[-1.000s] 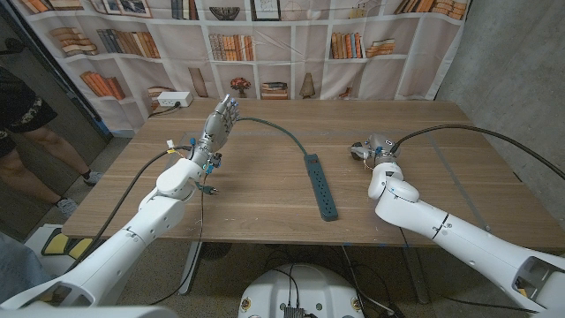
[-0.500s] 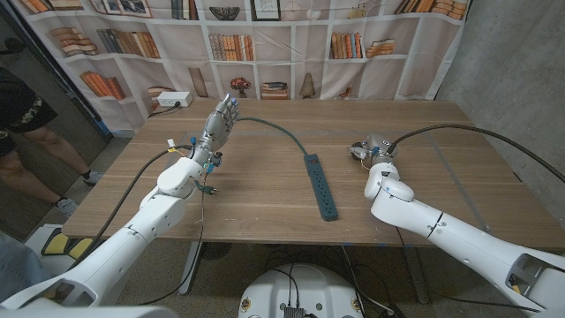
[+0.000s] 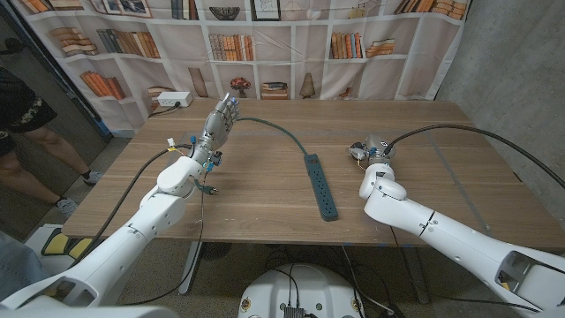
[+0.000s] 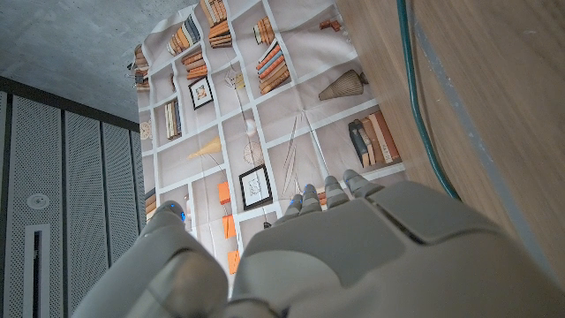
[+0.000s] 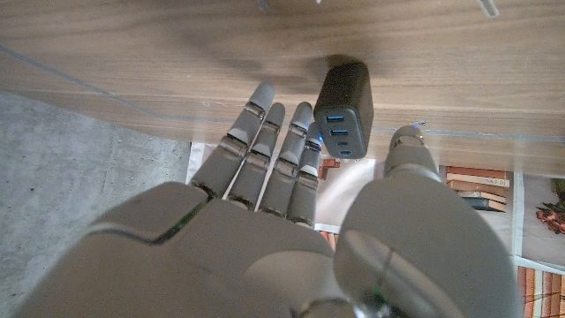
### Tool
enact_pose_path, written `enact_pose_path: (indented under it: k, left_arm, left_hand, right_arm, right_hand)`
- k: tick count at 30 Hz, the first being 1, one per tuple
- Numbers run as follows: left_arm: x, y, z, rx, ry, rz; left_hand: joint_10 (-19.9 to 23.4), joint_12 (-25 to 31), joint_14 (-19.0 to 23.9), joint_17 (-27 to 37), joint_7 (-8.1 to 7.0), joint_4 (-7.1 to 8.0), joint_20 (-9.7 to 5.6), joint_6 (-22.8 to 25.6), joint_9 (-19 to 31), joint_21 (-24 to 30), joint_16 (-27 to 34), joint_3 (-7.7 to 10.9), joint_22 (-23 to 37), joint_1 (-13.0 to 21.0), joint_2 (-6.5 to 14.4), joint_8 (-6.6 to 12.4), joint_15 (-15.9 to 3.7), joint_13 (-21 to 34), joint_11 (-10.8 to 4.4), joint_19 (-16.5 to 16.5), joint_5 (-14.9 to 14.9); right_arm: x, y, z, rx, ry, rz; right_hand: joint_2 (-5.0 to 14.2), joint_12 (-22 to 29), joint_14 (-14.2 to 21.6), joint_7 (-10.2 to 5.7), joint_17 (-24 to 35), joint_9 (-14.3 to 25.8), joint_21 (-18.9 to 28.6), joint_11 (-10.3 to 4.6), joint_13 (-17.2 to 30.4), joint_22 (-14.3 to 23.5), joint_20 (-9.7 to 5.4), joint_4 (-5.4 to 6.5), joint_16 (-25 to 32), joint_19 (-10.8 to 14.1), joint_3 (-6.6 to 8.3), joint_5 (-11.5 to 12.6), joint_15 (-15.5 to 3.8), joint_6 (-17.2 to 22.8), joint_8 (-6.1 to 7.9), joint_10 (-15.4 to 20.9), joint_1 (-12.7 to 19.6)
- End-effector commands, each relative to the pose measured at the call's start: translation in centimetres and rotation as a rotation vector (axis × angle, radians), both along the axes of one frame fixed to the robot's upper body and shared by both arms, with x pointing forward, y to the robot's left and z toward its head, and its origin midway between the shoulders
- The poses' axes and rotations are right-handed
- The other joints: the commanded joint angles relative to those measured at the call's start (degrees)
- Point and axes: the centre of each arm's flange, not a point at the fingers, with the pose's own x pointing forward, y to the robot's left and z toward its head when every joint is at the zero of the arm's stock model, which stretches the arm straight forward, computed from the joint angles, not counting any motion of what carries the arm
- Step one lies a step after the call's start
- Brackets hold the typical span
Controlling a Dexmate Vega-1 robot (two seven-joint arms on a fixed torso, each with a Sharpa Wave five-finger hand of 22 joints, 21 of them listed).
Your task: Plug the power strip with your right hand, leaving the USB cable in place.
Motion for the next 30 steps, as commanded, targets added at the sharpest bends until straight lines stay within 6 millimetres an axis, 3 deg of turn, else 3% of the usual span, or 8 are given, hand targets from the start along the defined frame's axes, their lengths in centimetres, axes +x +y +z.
enact_pose_path:
  k: [1,21,30]
  left_arm:
    - [0.20,-0.02,-0.10,0.002,0.009,-0.004]
    - [-0.14,0.02,-0.05,0.007,0.016,0.006]
    - [-0.13,-0.08,-0.10,0.005,0.018,0.005]
  left_hand:
    - [-0.1,0.0,0.1,0.2,-0.03,0.02,0.19,-0.2,0.1,0.2,0.4,-0.21,0.3,0.3,0.3,-0.01,-0.11,0.3,-0.11,-0.2,0.1]
    - [0.0,0.0,0.1,0.2,-0.09,0.08,0.48,-0.1,0.1,0.2,0.3,-0.35,0.3,0.3,0.4,-0.02,-0.15,0.3,-0.24,-0.4,0.1]
    - [0.0,0.0,0.2,0.2,-0.13,0.10,0.62,-0.1,0.1,0.2,0.4,-0.42,0.3,0.3,0.4,-0.01,-0.23,0.3,-0.32,-0.4,0.1]
  right_arm:
    - [0.24,0.03,-0.13,0.010,-0.003,-0.009]
    - [0.97,-0.37,-0.29,0.016,-0.019,-0.007]
    - [0.86,-0.55,-0.10,0.023,-0.026,-0.004]
  right_hand:
    - [0.29,0.5,1.0,-0.40,0.0,0.2,0.5,-0.26,0.1,0.3,-2.30,-0.05,0.4,0.8,0.82,0.5,-3.00,1.1,0.63,0.8,1.5]
    - [1.72,0.7,3.9,-1.74,0.0,0.2,1.3,-1.79,0.0,0.5,-3.22,-0.79,0.4,2.4,2.42,0.8,-4.85,4.1,0.85,4.0,5.2]
    - [2.99,0.7,4.9,-2.12,0.0,0.2,1.7,-1.69,0.0,0.6,-3.58,-1.07,0.3,2.9,3.59,0.8,-5.40,5.6,0.97,5.4,7.5]
